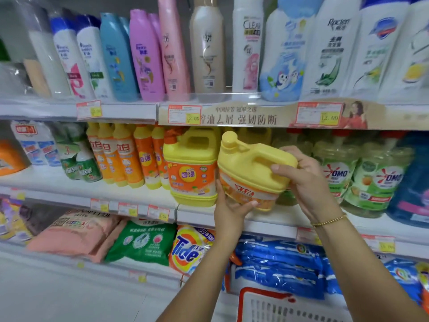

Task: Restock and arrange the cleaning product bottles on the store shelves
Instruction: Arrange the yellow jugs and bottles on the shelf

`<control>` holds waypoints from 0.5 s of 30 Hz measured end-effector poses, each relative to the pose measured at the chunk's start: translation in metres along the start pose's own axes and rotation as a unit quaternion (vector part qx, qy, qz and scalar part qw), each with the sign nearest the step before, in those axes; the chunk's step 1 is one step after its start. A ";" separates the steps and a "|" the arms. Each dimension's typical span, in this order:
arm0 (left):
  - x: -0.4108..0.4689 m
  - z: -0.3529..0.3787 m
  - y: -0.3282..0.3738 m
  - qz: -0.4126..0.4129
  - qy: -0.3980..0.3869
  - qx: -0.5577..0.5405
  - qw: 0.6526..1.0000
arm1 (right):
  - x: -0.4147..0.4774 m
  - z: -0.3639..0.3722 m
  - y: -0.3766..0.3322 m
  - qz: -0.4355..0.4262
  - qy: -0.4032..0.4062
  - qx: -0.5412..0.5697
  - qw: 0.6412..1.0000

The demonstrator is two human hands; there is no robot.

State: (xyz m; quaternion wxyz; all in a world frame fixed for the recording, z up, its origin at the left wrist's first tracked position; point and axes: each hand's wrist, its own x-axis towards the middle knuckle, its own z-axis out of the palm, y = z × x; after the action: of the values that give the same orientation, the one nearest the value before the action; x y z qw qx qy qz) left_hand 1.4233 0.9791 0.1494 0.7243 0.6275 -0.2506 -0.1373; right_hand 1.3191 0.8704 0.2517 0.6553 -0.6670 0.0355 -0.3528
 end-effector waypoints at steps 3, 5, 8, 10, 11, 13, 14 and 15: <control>0.006 0.010 -0.008 0.015 0.070 0.110 0.991 | 0.020 -0.011 0.015 0.030 -0.019 0.027 0.999; 0.008 0.015 -0.012 0.041 0.103 0.178 0.978 | 0.032 -0.014 0.022 0.047 -0.024 0.051 0.997; 0.010 0.019 -0.014 0.087 0.126 0.234 0.960 | 0.053 -0.011 0.026 0.053 -0.028 0.072 0.996; 0.013 0.022 -0.013 0.124 0.143 0.273 0.943 | 0.065 -0.005 0.030 0.025 -0.004 -0.023 0.999; 0.015 0.024 -0.013 0.148 0.147 0.292 0.934 | 0.070 -0.003 0.033 -0.002 0.030 -0.114 0.993; 0.019 0.027 -0.018 0.176 0.145 0.323 0.918 | 0.072 -0.001 0.041 -0.063 0.087 -0.273 0.956; 0.020 0.027 -0.020 0.180 0.143 0.335 0.914 | 0.070 0.000 0.047 -0.081 0.099 -0.320 0.939; 0.021 0.026 -0.023 0.179 0.142 0.343 0.911 | 0.065 0.000 0.052 -0.096 0.102 -0.350 0.926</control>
State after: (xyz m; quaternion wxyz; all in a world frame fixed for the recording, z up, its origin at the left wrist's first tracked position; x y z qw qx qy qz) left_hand 1.4292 0.9423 0.1336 0.5047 0.7949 -0.2849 0.1795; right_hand 1.3897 0.8300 0.2328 0.3361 -0.8143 0.1597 -0.4454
